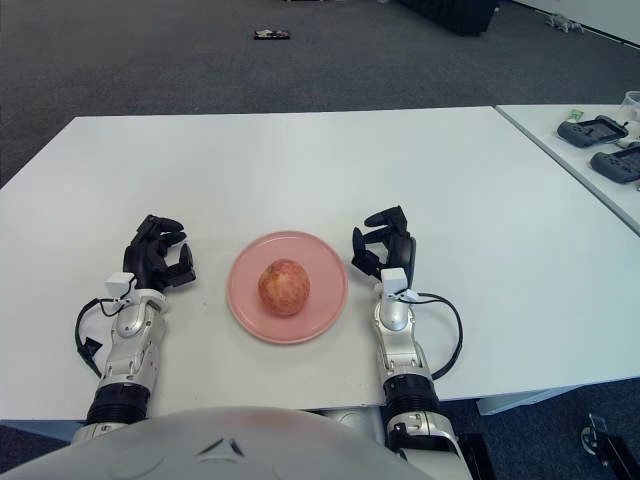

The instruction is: Put the apple into the plate.

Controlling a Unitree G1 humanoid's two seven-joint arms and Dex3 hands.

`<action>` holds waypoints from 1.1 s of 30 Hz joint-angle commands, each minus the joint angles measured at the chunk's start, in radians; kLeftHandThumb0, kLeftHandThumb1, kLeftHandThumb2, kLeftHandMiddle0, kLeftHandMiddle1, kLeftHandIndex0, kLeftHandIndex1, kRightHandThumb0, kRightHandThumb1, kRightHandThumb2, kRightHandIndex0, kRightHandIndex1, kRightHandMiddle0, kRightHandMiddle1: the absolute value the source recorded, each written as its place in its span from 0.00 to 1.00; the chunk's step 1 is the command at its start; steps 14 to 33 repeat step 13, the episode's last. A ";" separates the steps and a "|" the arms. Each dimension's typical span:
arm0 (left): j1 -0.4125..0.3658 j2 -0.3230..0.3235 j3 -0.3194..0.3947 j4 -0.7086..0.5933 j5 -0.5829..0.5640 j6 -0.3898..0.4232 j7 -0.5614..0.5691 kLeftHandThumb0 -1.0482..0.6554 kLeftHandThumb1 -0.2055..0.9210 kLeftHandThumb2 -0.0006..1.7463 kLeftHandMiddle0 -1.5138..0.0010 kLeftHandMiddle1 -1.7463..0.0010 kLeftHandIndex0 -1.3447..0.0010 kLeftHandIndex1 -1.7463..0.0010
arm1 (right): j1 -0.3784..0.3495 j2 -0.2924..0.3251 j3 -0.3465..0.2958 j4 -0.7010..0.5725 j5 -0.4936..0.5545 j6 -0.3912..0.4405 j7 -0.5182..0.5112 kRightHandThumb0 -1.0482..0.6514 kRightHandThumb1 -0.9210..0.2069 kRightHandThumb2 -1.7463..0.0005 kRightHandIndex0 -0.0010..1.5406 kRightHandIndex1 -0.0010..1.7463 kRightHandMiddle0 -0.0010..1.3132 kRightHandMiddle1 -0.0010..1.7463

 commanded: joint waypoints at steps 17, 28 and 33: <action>0.021 0.003 0.002 0.039 -0.013 0.051 -0.015 0.61 0.32 0.87 0.52 0.00 0.62 0.00 | 0.021 0.023 -0.003 0.000 0.010 -0.026 -0.012 0.38 0.28 0.45 0.44 0.77 0.29 1.00; 0.021 0.003 0.002 0.039 -0.013 0.051 -0.015 0.61 0.32 0.87 0.52 0.00 0.62 0.00 | 0.021 0.023 -0.003 0.000 0.010 -0.026 -0.012 0.38 0.28 0.45 0.44 0.77 0.29 1.00; 0.021 0.003 0.002 0.039 -0.013 0.051 -0.015 0.61 0.32 0.87 0.52 0.00 0.62 0.00 | 0.021 0.023 -0.003 0.000 0.010 -0.026 -0.012 0.38 0.28 0.45 0.44 0.77 0.29 1.00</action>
